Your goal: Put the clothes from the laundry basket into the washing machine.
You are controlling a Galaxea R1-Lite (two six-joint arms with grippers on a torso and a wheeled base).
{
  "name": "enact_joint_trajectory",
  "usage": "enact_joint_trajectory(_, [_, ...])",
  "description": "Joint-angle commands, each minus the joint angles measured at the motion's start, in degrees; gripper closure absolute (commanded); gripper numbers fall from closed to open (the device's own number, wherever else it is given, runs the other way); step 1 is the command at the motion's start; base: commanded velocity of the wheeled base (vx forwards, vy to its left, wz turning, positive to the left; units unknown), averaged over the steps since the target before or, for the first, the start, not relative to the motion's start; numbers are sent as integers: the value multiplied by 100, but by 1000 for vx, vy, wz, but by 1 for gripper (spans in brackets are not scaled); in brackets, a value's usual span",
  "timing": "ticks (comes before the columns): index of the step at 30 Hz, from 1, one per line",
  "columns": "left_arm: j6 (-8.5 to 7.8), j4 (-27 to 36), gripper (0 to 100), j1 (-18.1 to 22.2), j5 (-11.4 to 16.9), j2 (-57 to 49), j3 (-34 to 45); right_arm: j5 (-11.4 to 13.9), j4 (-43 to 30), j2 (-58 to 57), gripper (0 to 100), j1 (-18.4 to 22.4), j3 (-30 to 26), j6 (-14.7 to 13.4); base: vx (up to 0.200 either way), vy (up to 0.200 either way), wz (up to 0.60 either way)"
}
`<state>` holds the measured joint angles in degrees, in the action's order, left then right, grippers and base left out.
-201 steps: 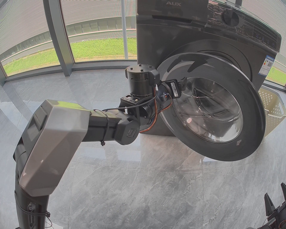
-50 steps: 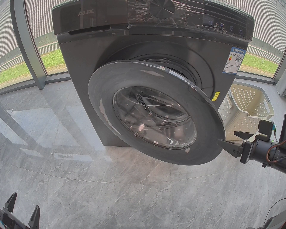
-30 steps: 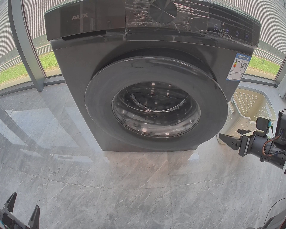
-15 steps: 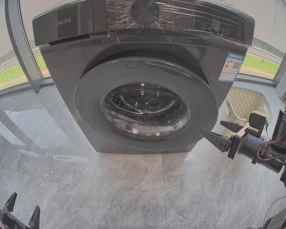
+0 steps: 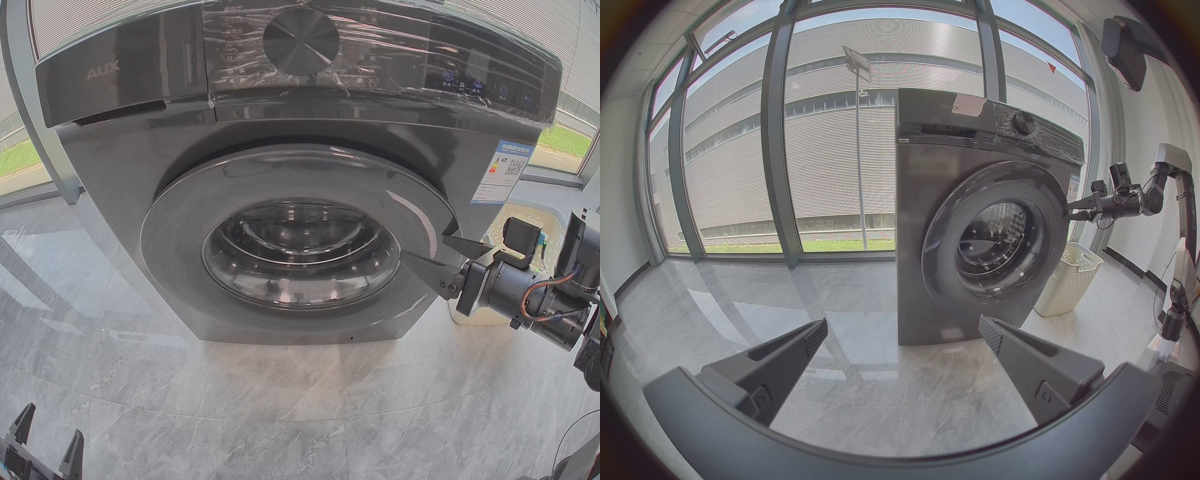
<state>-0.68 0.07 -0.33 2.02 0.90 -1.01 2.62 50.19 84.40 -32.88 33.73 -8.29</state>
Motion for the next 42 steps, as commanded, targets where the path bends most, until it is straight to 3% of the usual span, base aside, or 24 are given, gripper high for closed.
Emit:
enact_joint_trajectory(1, [-2,1,0,-2,0,-90,101,-78,35,16,0,53,151,3,0,0,0])
enact_joint_trajectory(7, [-2,1,0,-2,0,-90,101,-165,26,-28,0,62,195,3,0,0,0])
enact_joint_trajectory(11, [16,1,0,-2,0,-90,101,-157,26,-178,0,-17,-139,3,0,0,0])
enact_joint_trajectory(14, [16,-7,0,-2,0,-90,101,-60,-44,-767,0,-254,-974,47,0,0,0])
enact_joint_trajectory(15, [16,-7,0,-2,0,-90,101,-60,-44,-767,0,-254,-974,47,0,0,0])
enact_joint_trajectory(17, [16,1,0,-2,0,-90,101,133,-35,-1461,0,-588,-2037,64,0,0,0])
enact_joint_trajectory(18, [16,1,0,-2,0,-90,101,133,-35,-1461,0,-588,-2037,64,0,0,0])
enact_joint_trajectory(20, [16,-7,0,-2,0,-90,101,195,-53,-2287,0,-553,-2802,64,0,0,0])
enact_joint_trajectory(23, [16,1,0,-2,0,-90,101,169,-71,-2929,0,-377,-3074,64,0,0,0])
enact_joint_trajectory(27, [16,1,0,-2,0,-90,101,151,-405,-4344,0,423,-3364,196,0,0,0])
enact_joint_trajectory(31, [16,1,0,-2,0,-90,101,160,-1117,-5179,0,1134,-3259,504,0,0,0])
enact_joint_trajectory(36, [16,-7,0,-2,0,-90,101,177,-2365,-6172,0,1846,-2890,609,0,0,0])
enact_joint_trajectory(42, [16,1,0,-2,0,-90,101,186,-3103,-7104,0,2277,-2916,750,0,0,0])
